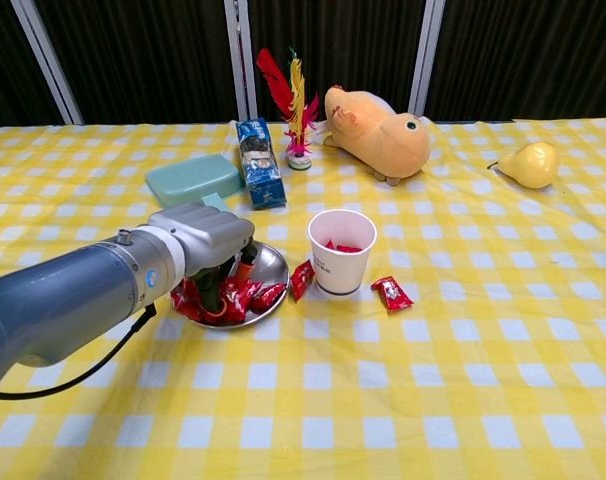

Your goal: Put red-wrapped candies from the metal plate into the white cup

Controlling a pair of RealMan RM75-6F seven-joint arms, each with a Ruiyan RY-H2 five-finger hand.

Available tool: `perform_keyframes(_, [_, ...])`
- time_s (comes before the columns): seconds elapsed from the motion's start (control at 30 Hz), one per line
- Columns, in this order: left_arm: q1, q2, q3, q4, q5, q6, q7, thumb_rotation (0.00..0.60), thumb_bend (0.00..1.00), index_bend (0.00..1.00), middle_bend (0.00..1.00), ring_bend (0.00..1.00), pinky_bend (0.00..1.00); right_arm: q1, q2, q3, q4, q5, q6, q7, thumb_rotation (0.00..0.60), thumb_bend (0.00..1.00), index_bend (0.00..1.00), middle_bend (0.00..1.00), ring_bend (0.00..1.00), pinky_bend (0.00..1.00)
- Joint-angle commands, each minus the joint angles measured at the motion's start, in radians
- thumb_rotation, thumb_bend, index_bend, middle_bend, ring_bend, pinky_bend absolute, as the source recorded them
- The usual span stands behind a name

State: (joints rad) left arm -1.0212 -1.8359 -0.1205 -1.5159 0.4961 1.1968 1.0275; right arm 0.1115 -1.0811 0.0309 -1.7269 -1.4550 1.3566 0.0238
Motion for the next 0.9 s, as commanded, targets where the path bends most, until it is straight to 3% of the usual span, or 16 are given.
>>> perform_keyframes(0.03, [0.008, 0.005, 0.000, -0.001, 0.017, 0.003, -0.009, 0.600, 0.39, 0.51, 0.59, 0.85, 0.94, 0.000, -0.001, 0.000, 0.000, 0.000, 0.000, -0.001, 0.600, 0.34, 0.00, 0.00, 0.00, 0.00])
perform_keyframes(0.23, [0.014, 0.027, -0.018, -0.028, 0.048, 0.018, -0.017, 0.600, 0.40, 0.51, 0.60, 0.85, 0.94, -0.001, -0.001, 0.000, 0.000, -0.001, 0.002, -0.002, 0.600, 0.34, 0.00, 0.00, 0.00, 0.00])
perform_keyframes(0.7, [0.000, 0.155, -0.109, -0.210, 0.081, 0.080, 0.008, 0.600, 0.40, 0.51, 0.60, 0.85, 0.94, -0.001, -0.001, 0.000, -0.003, -0.001, 0.002, -0.001, 0.600, 0.34, 0.00, 0.00, 0.00, 0.00])
perform_keyframes(0.9, [-0.030, 0.152, -0.155, -0.247, 0.100, 0.085, 0.002, 0.600, 0.40, 0.50, 0.59, 0.85, 0.94, -0.001, -0.002, 0.000, -0.004, 0.000, 0.001, -0.003, 0.600, 0.34, 0.00, 0.00, 0.00, 0.00])
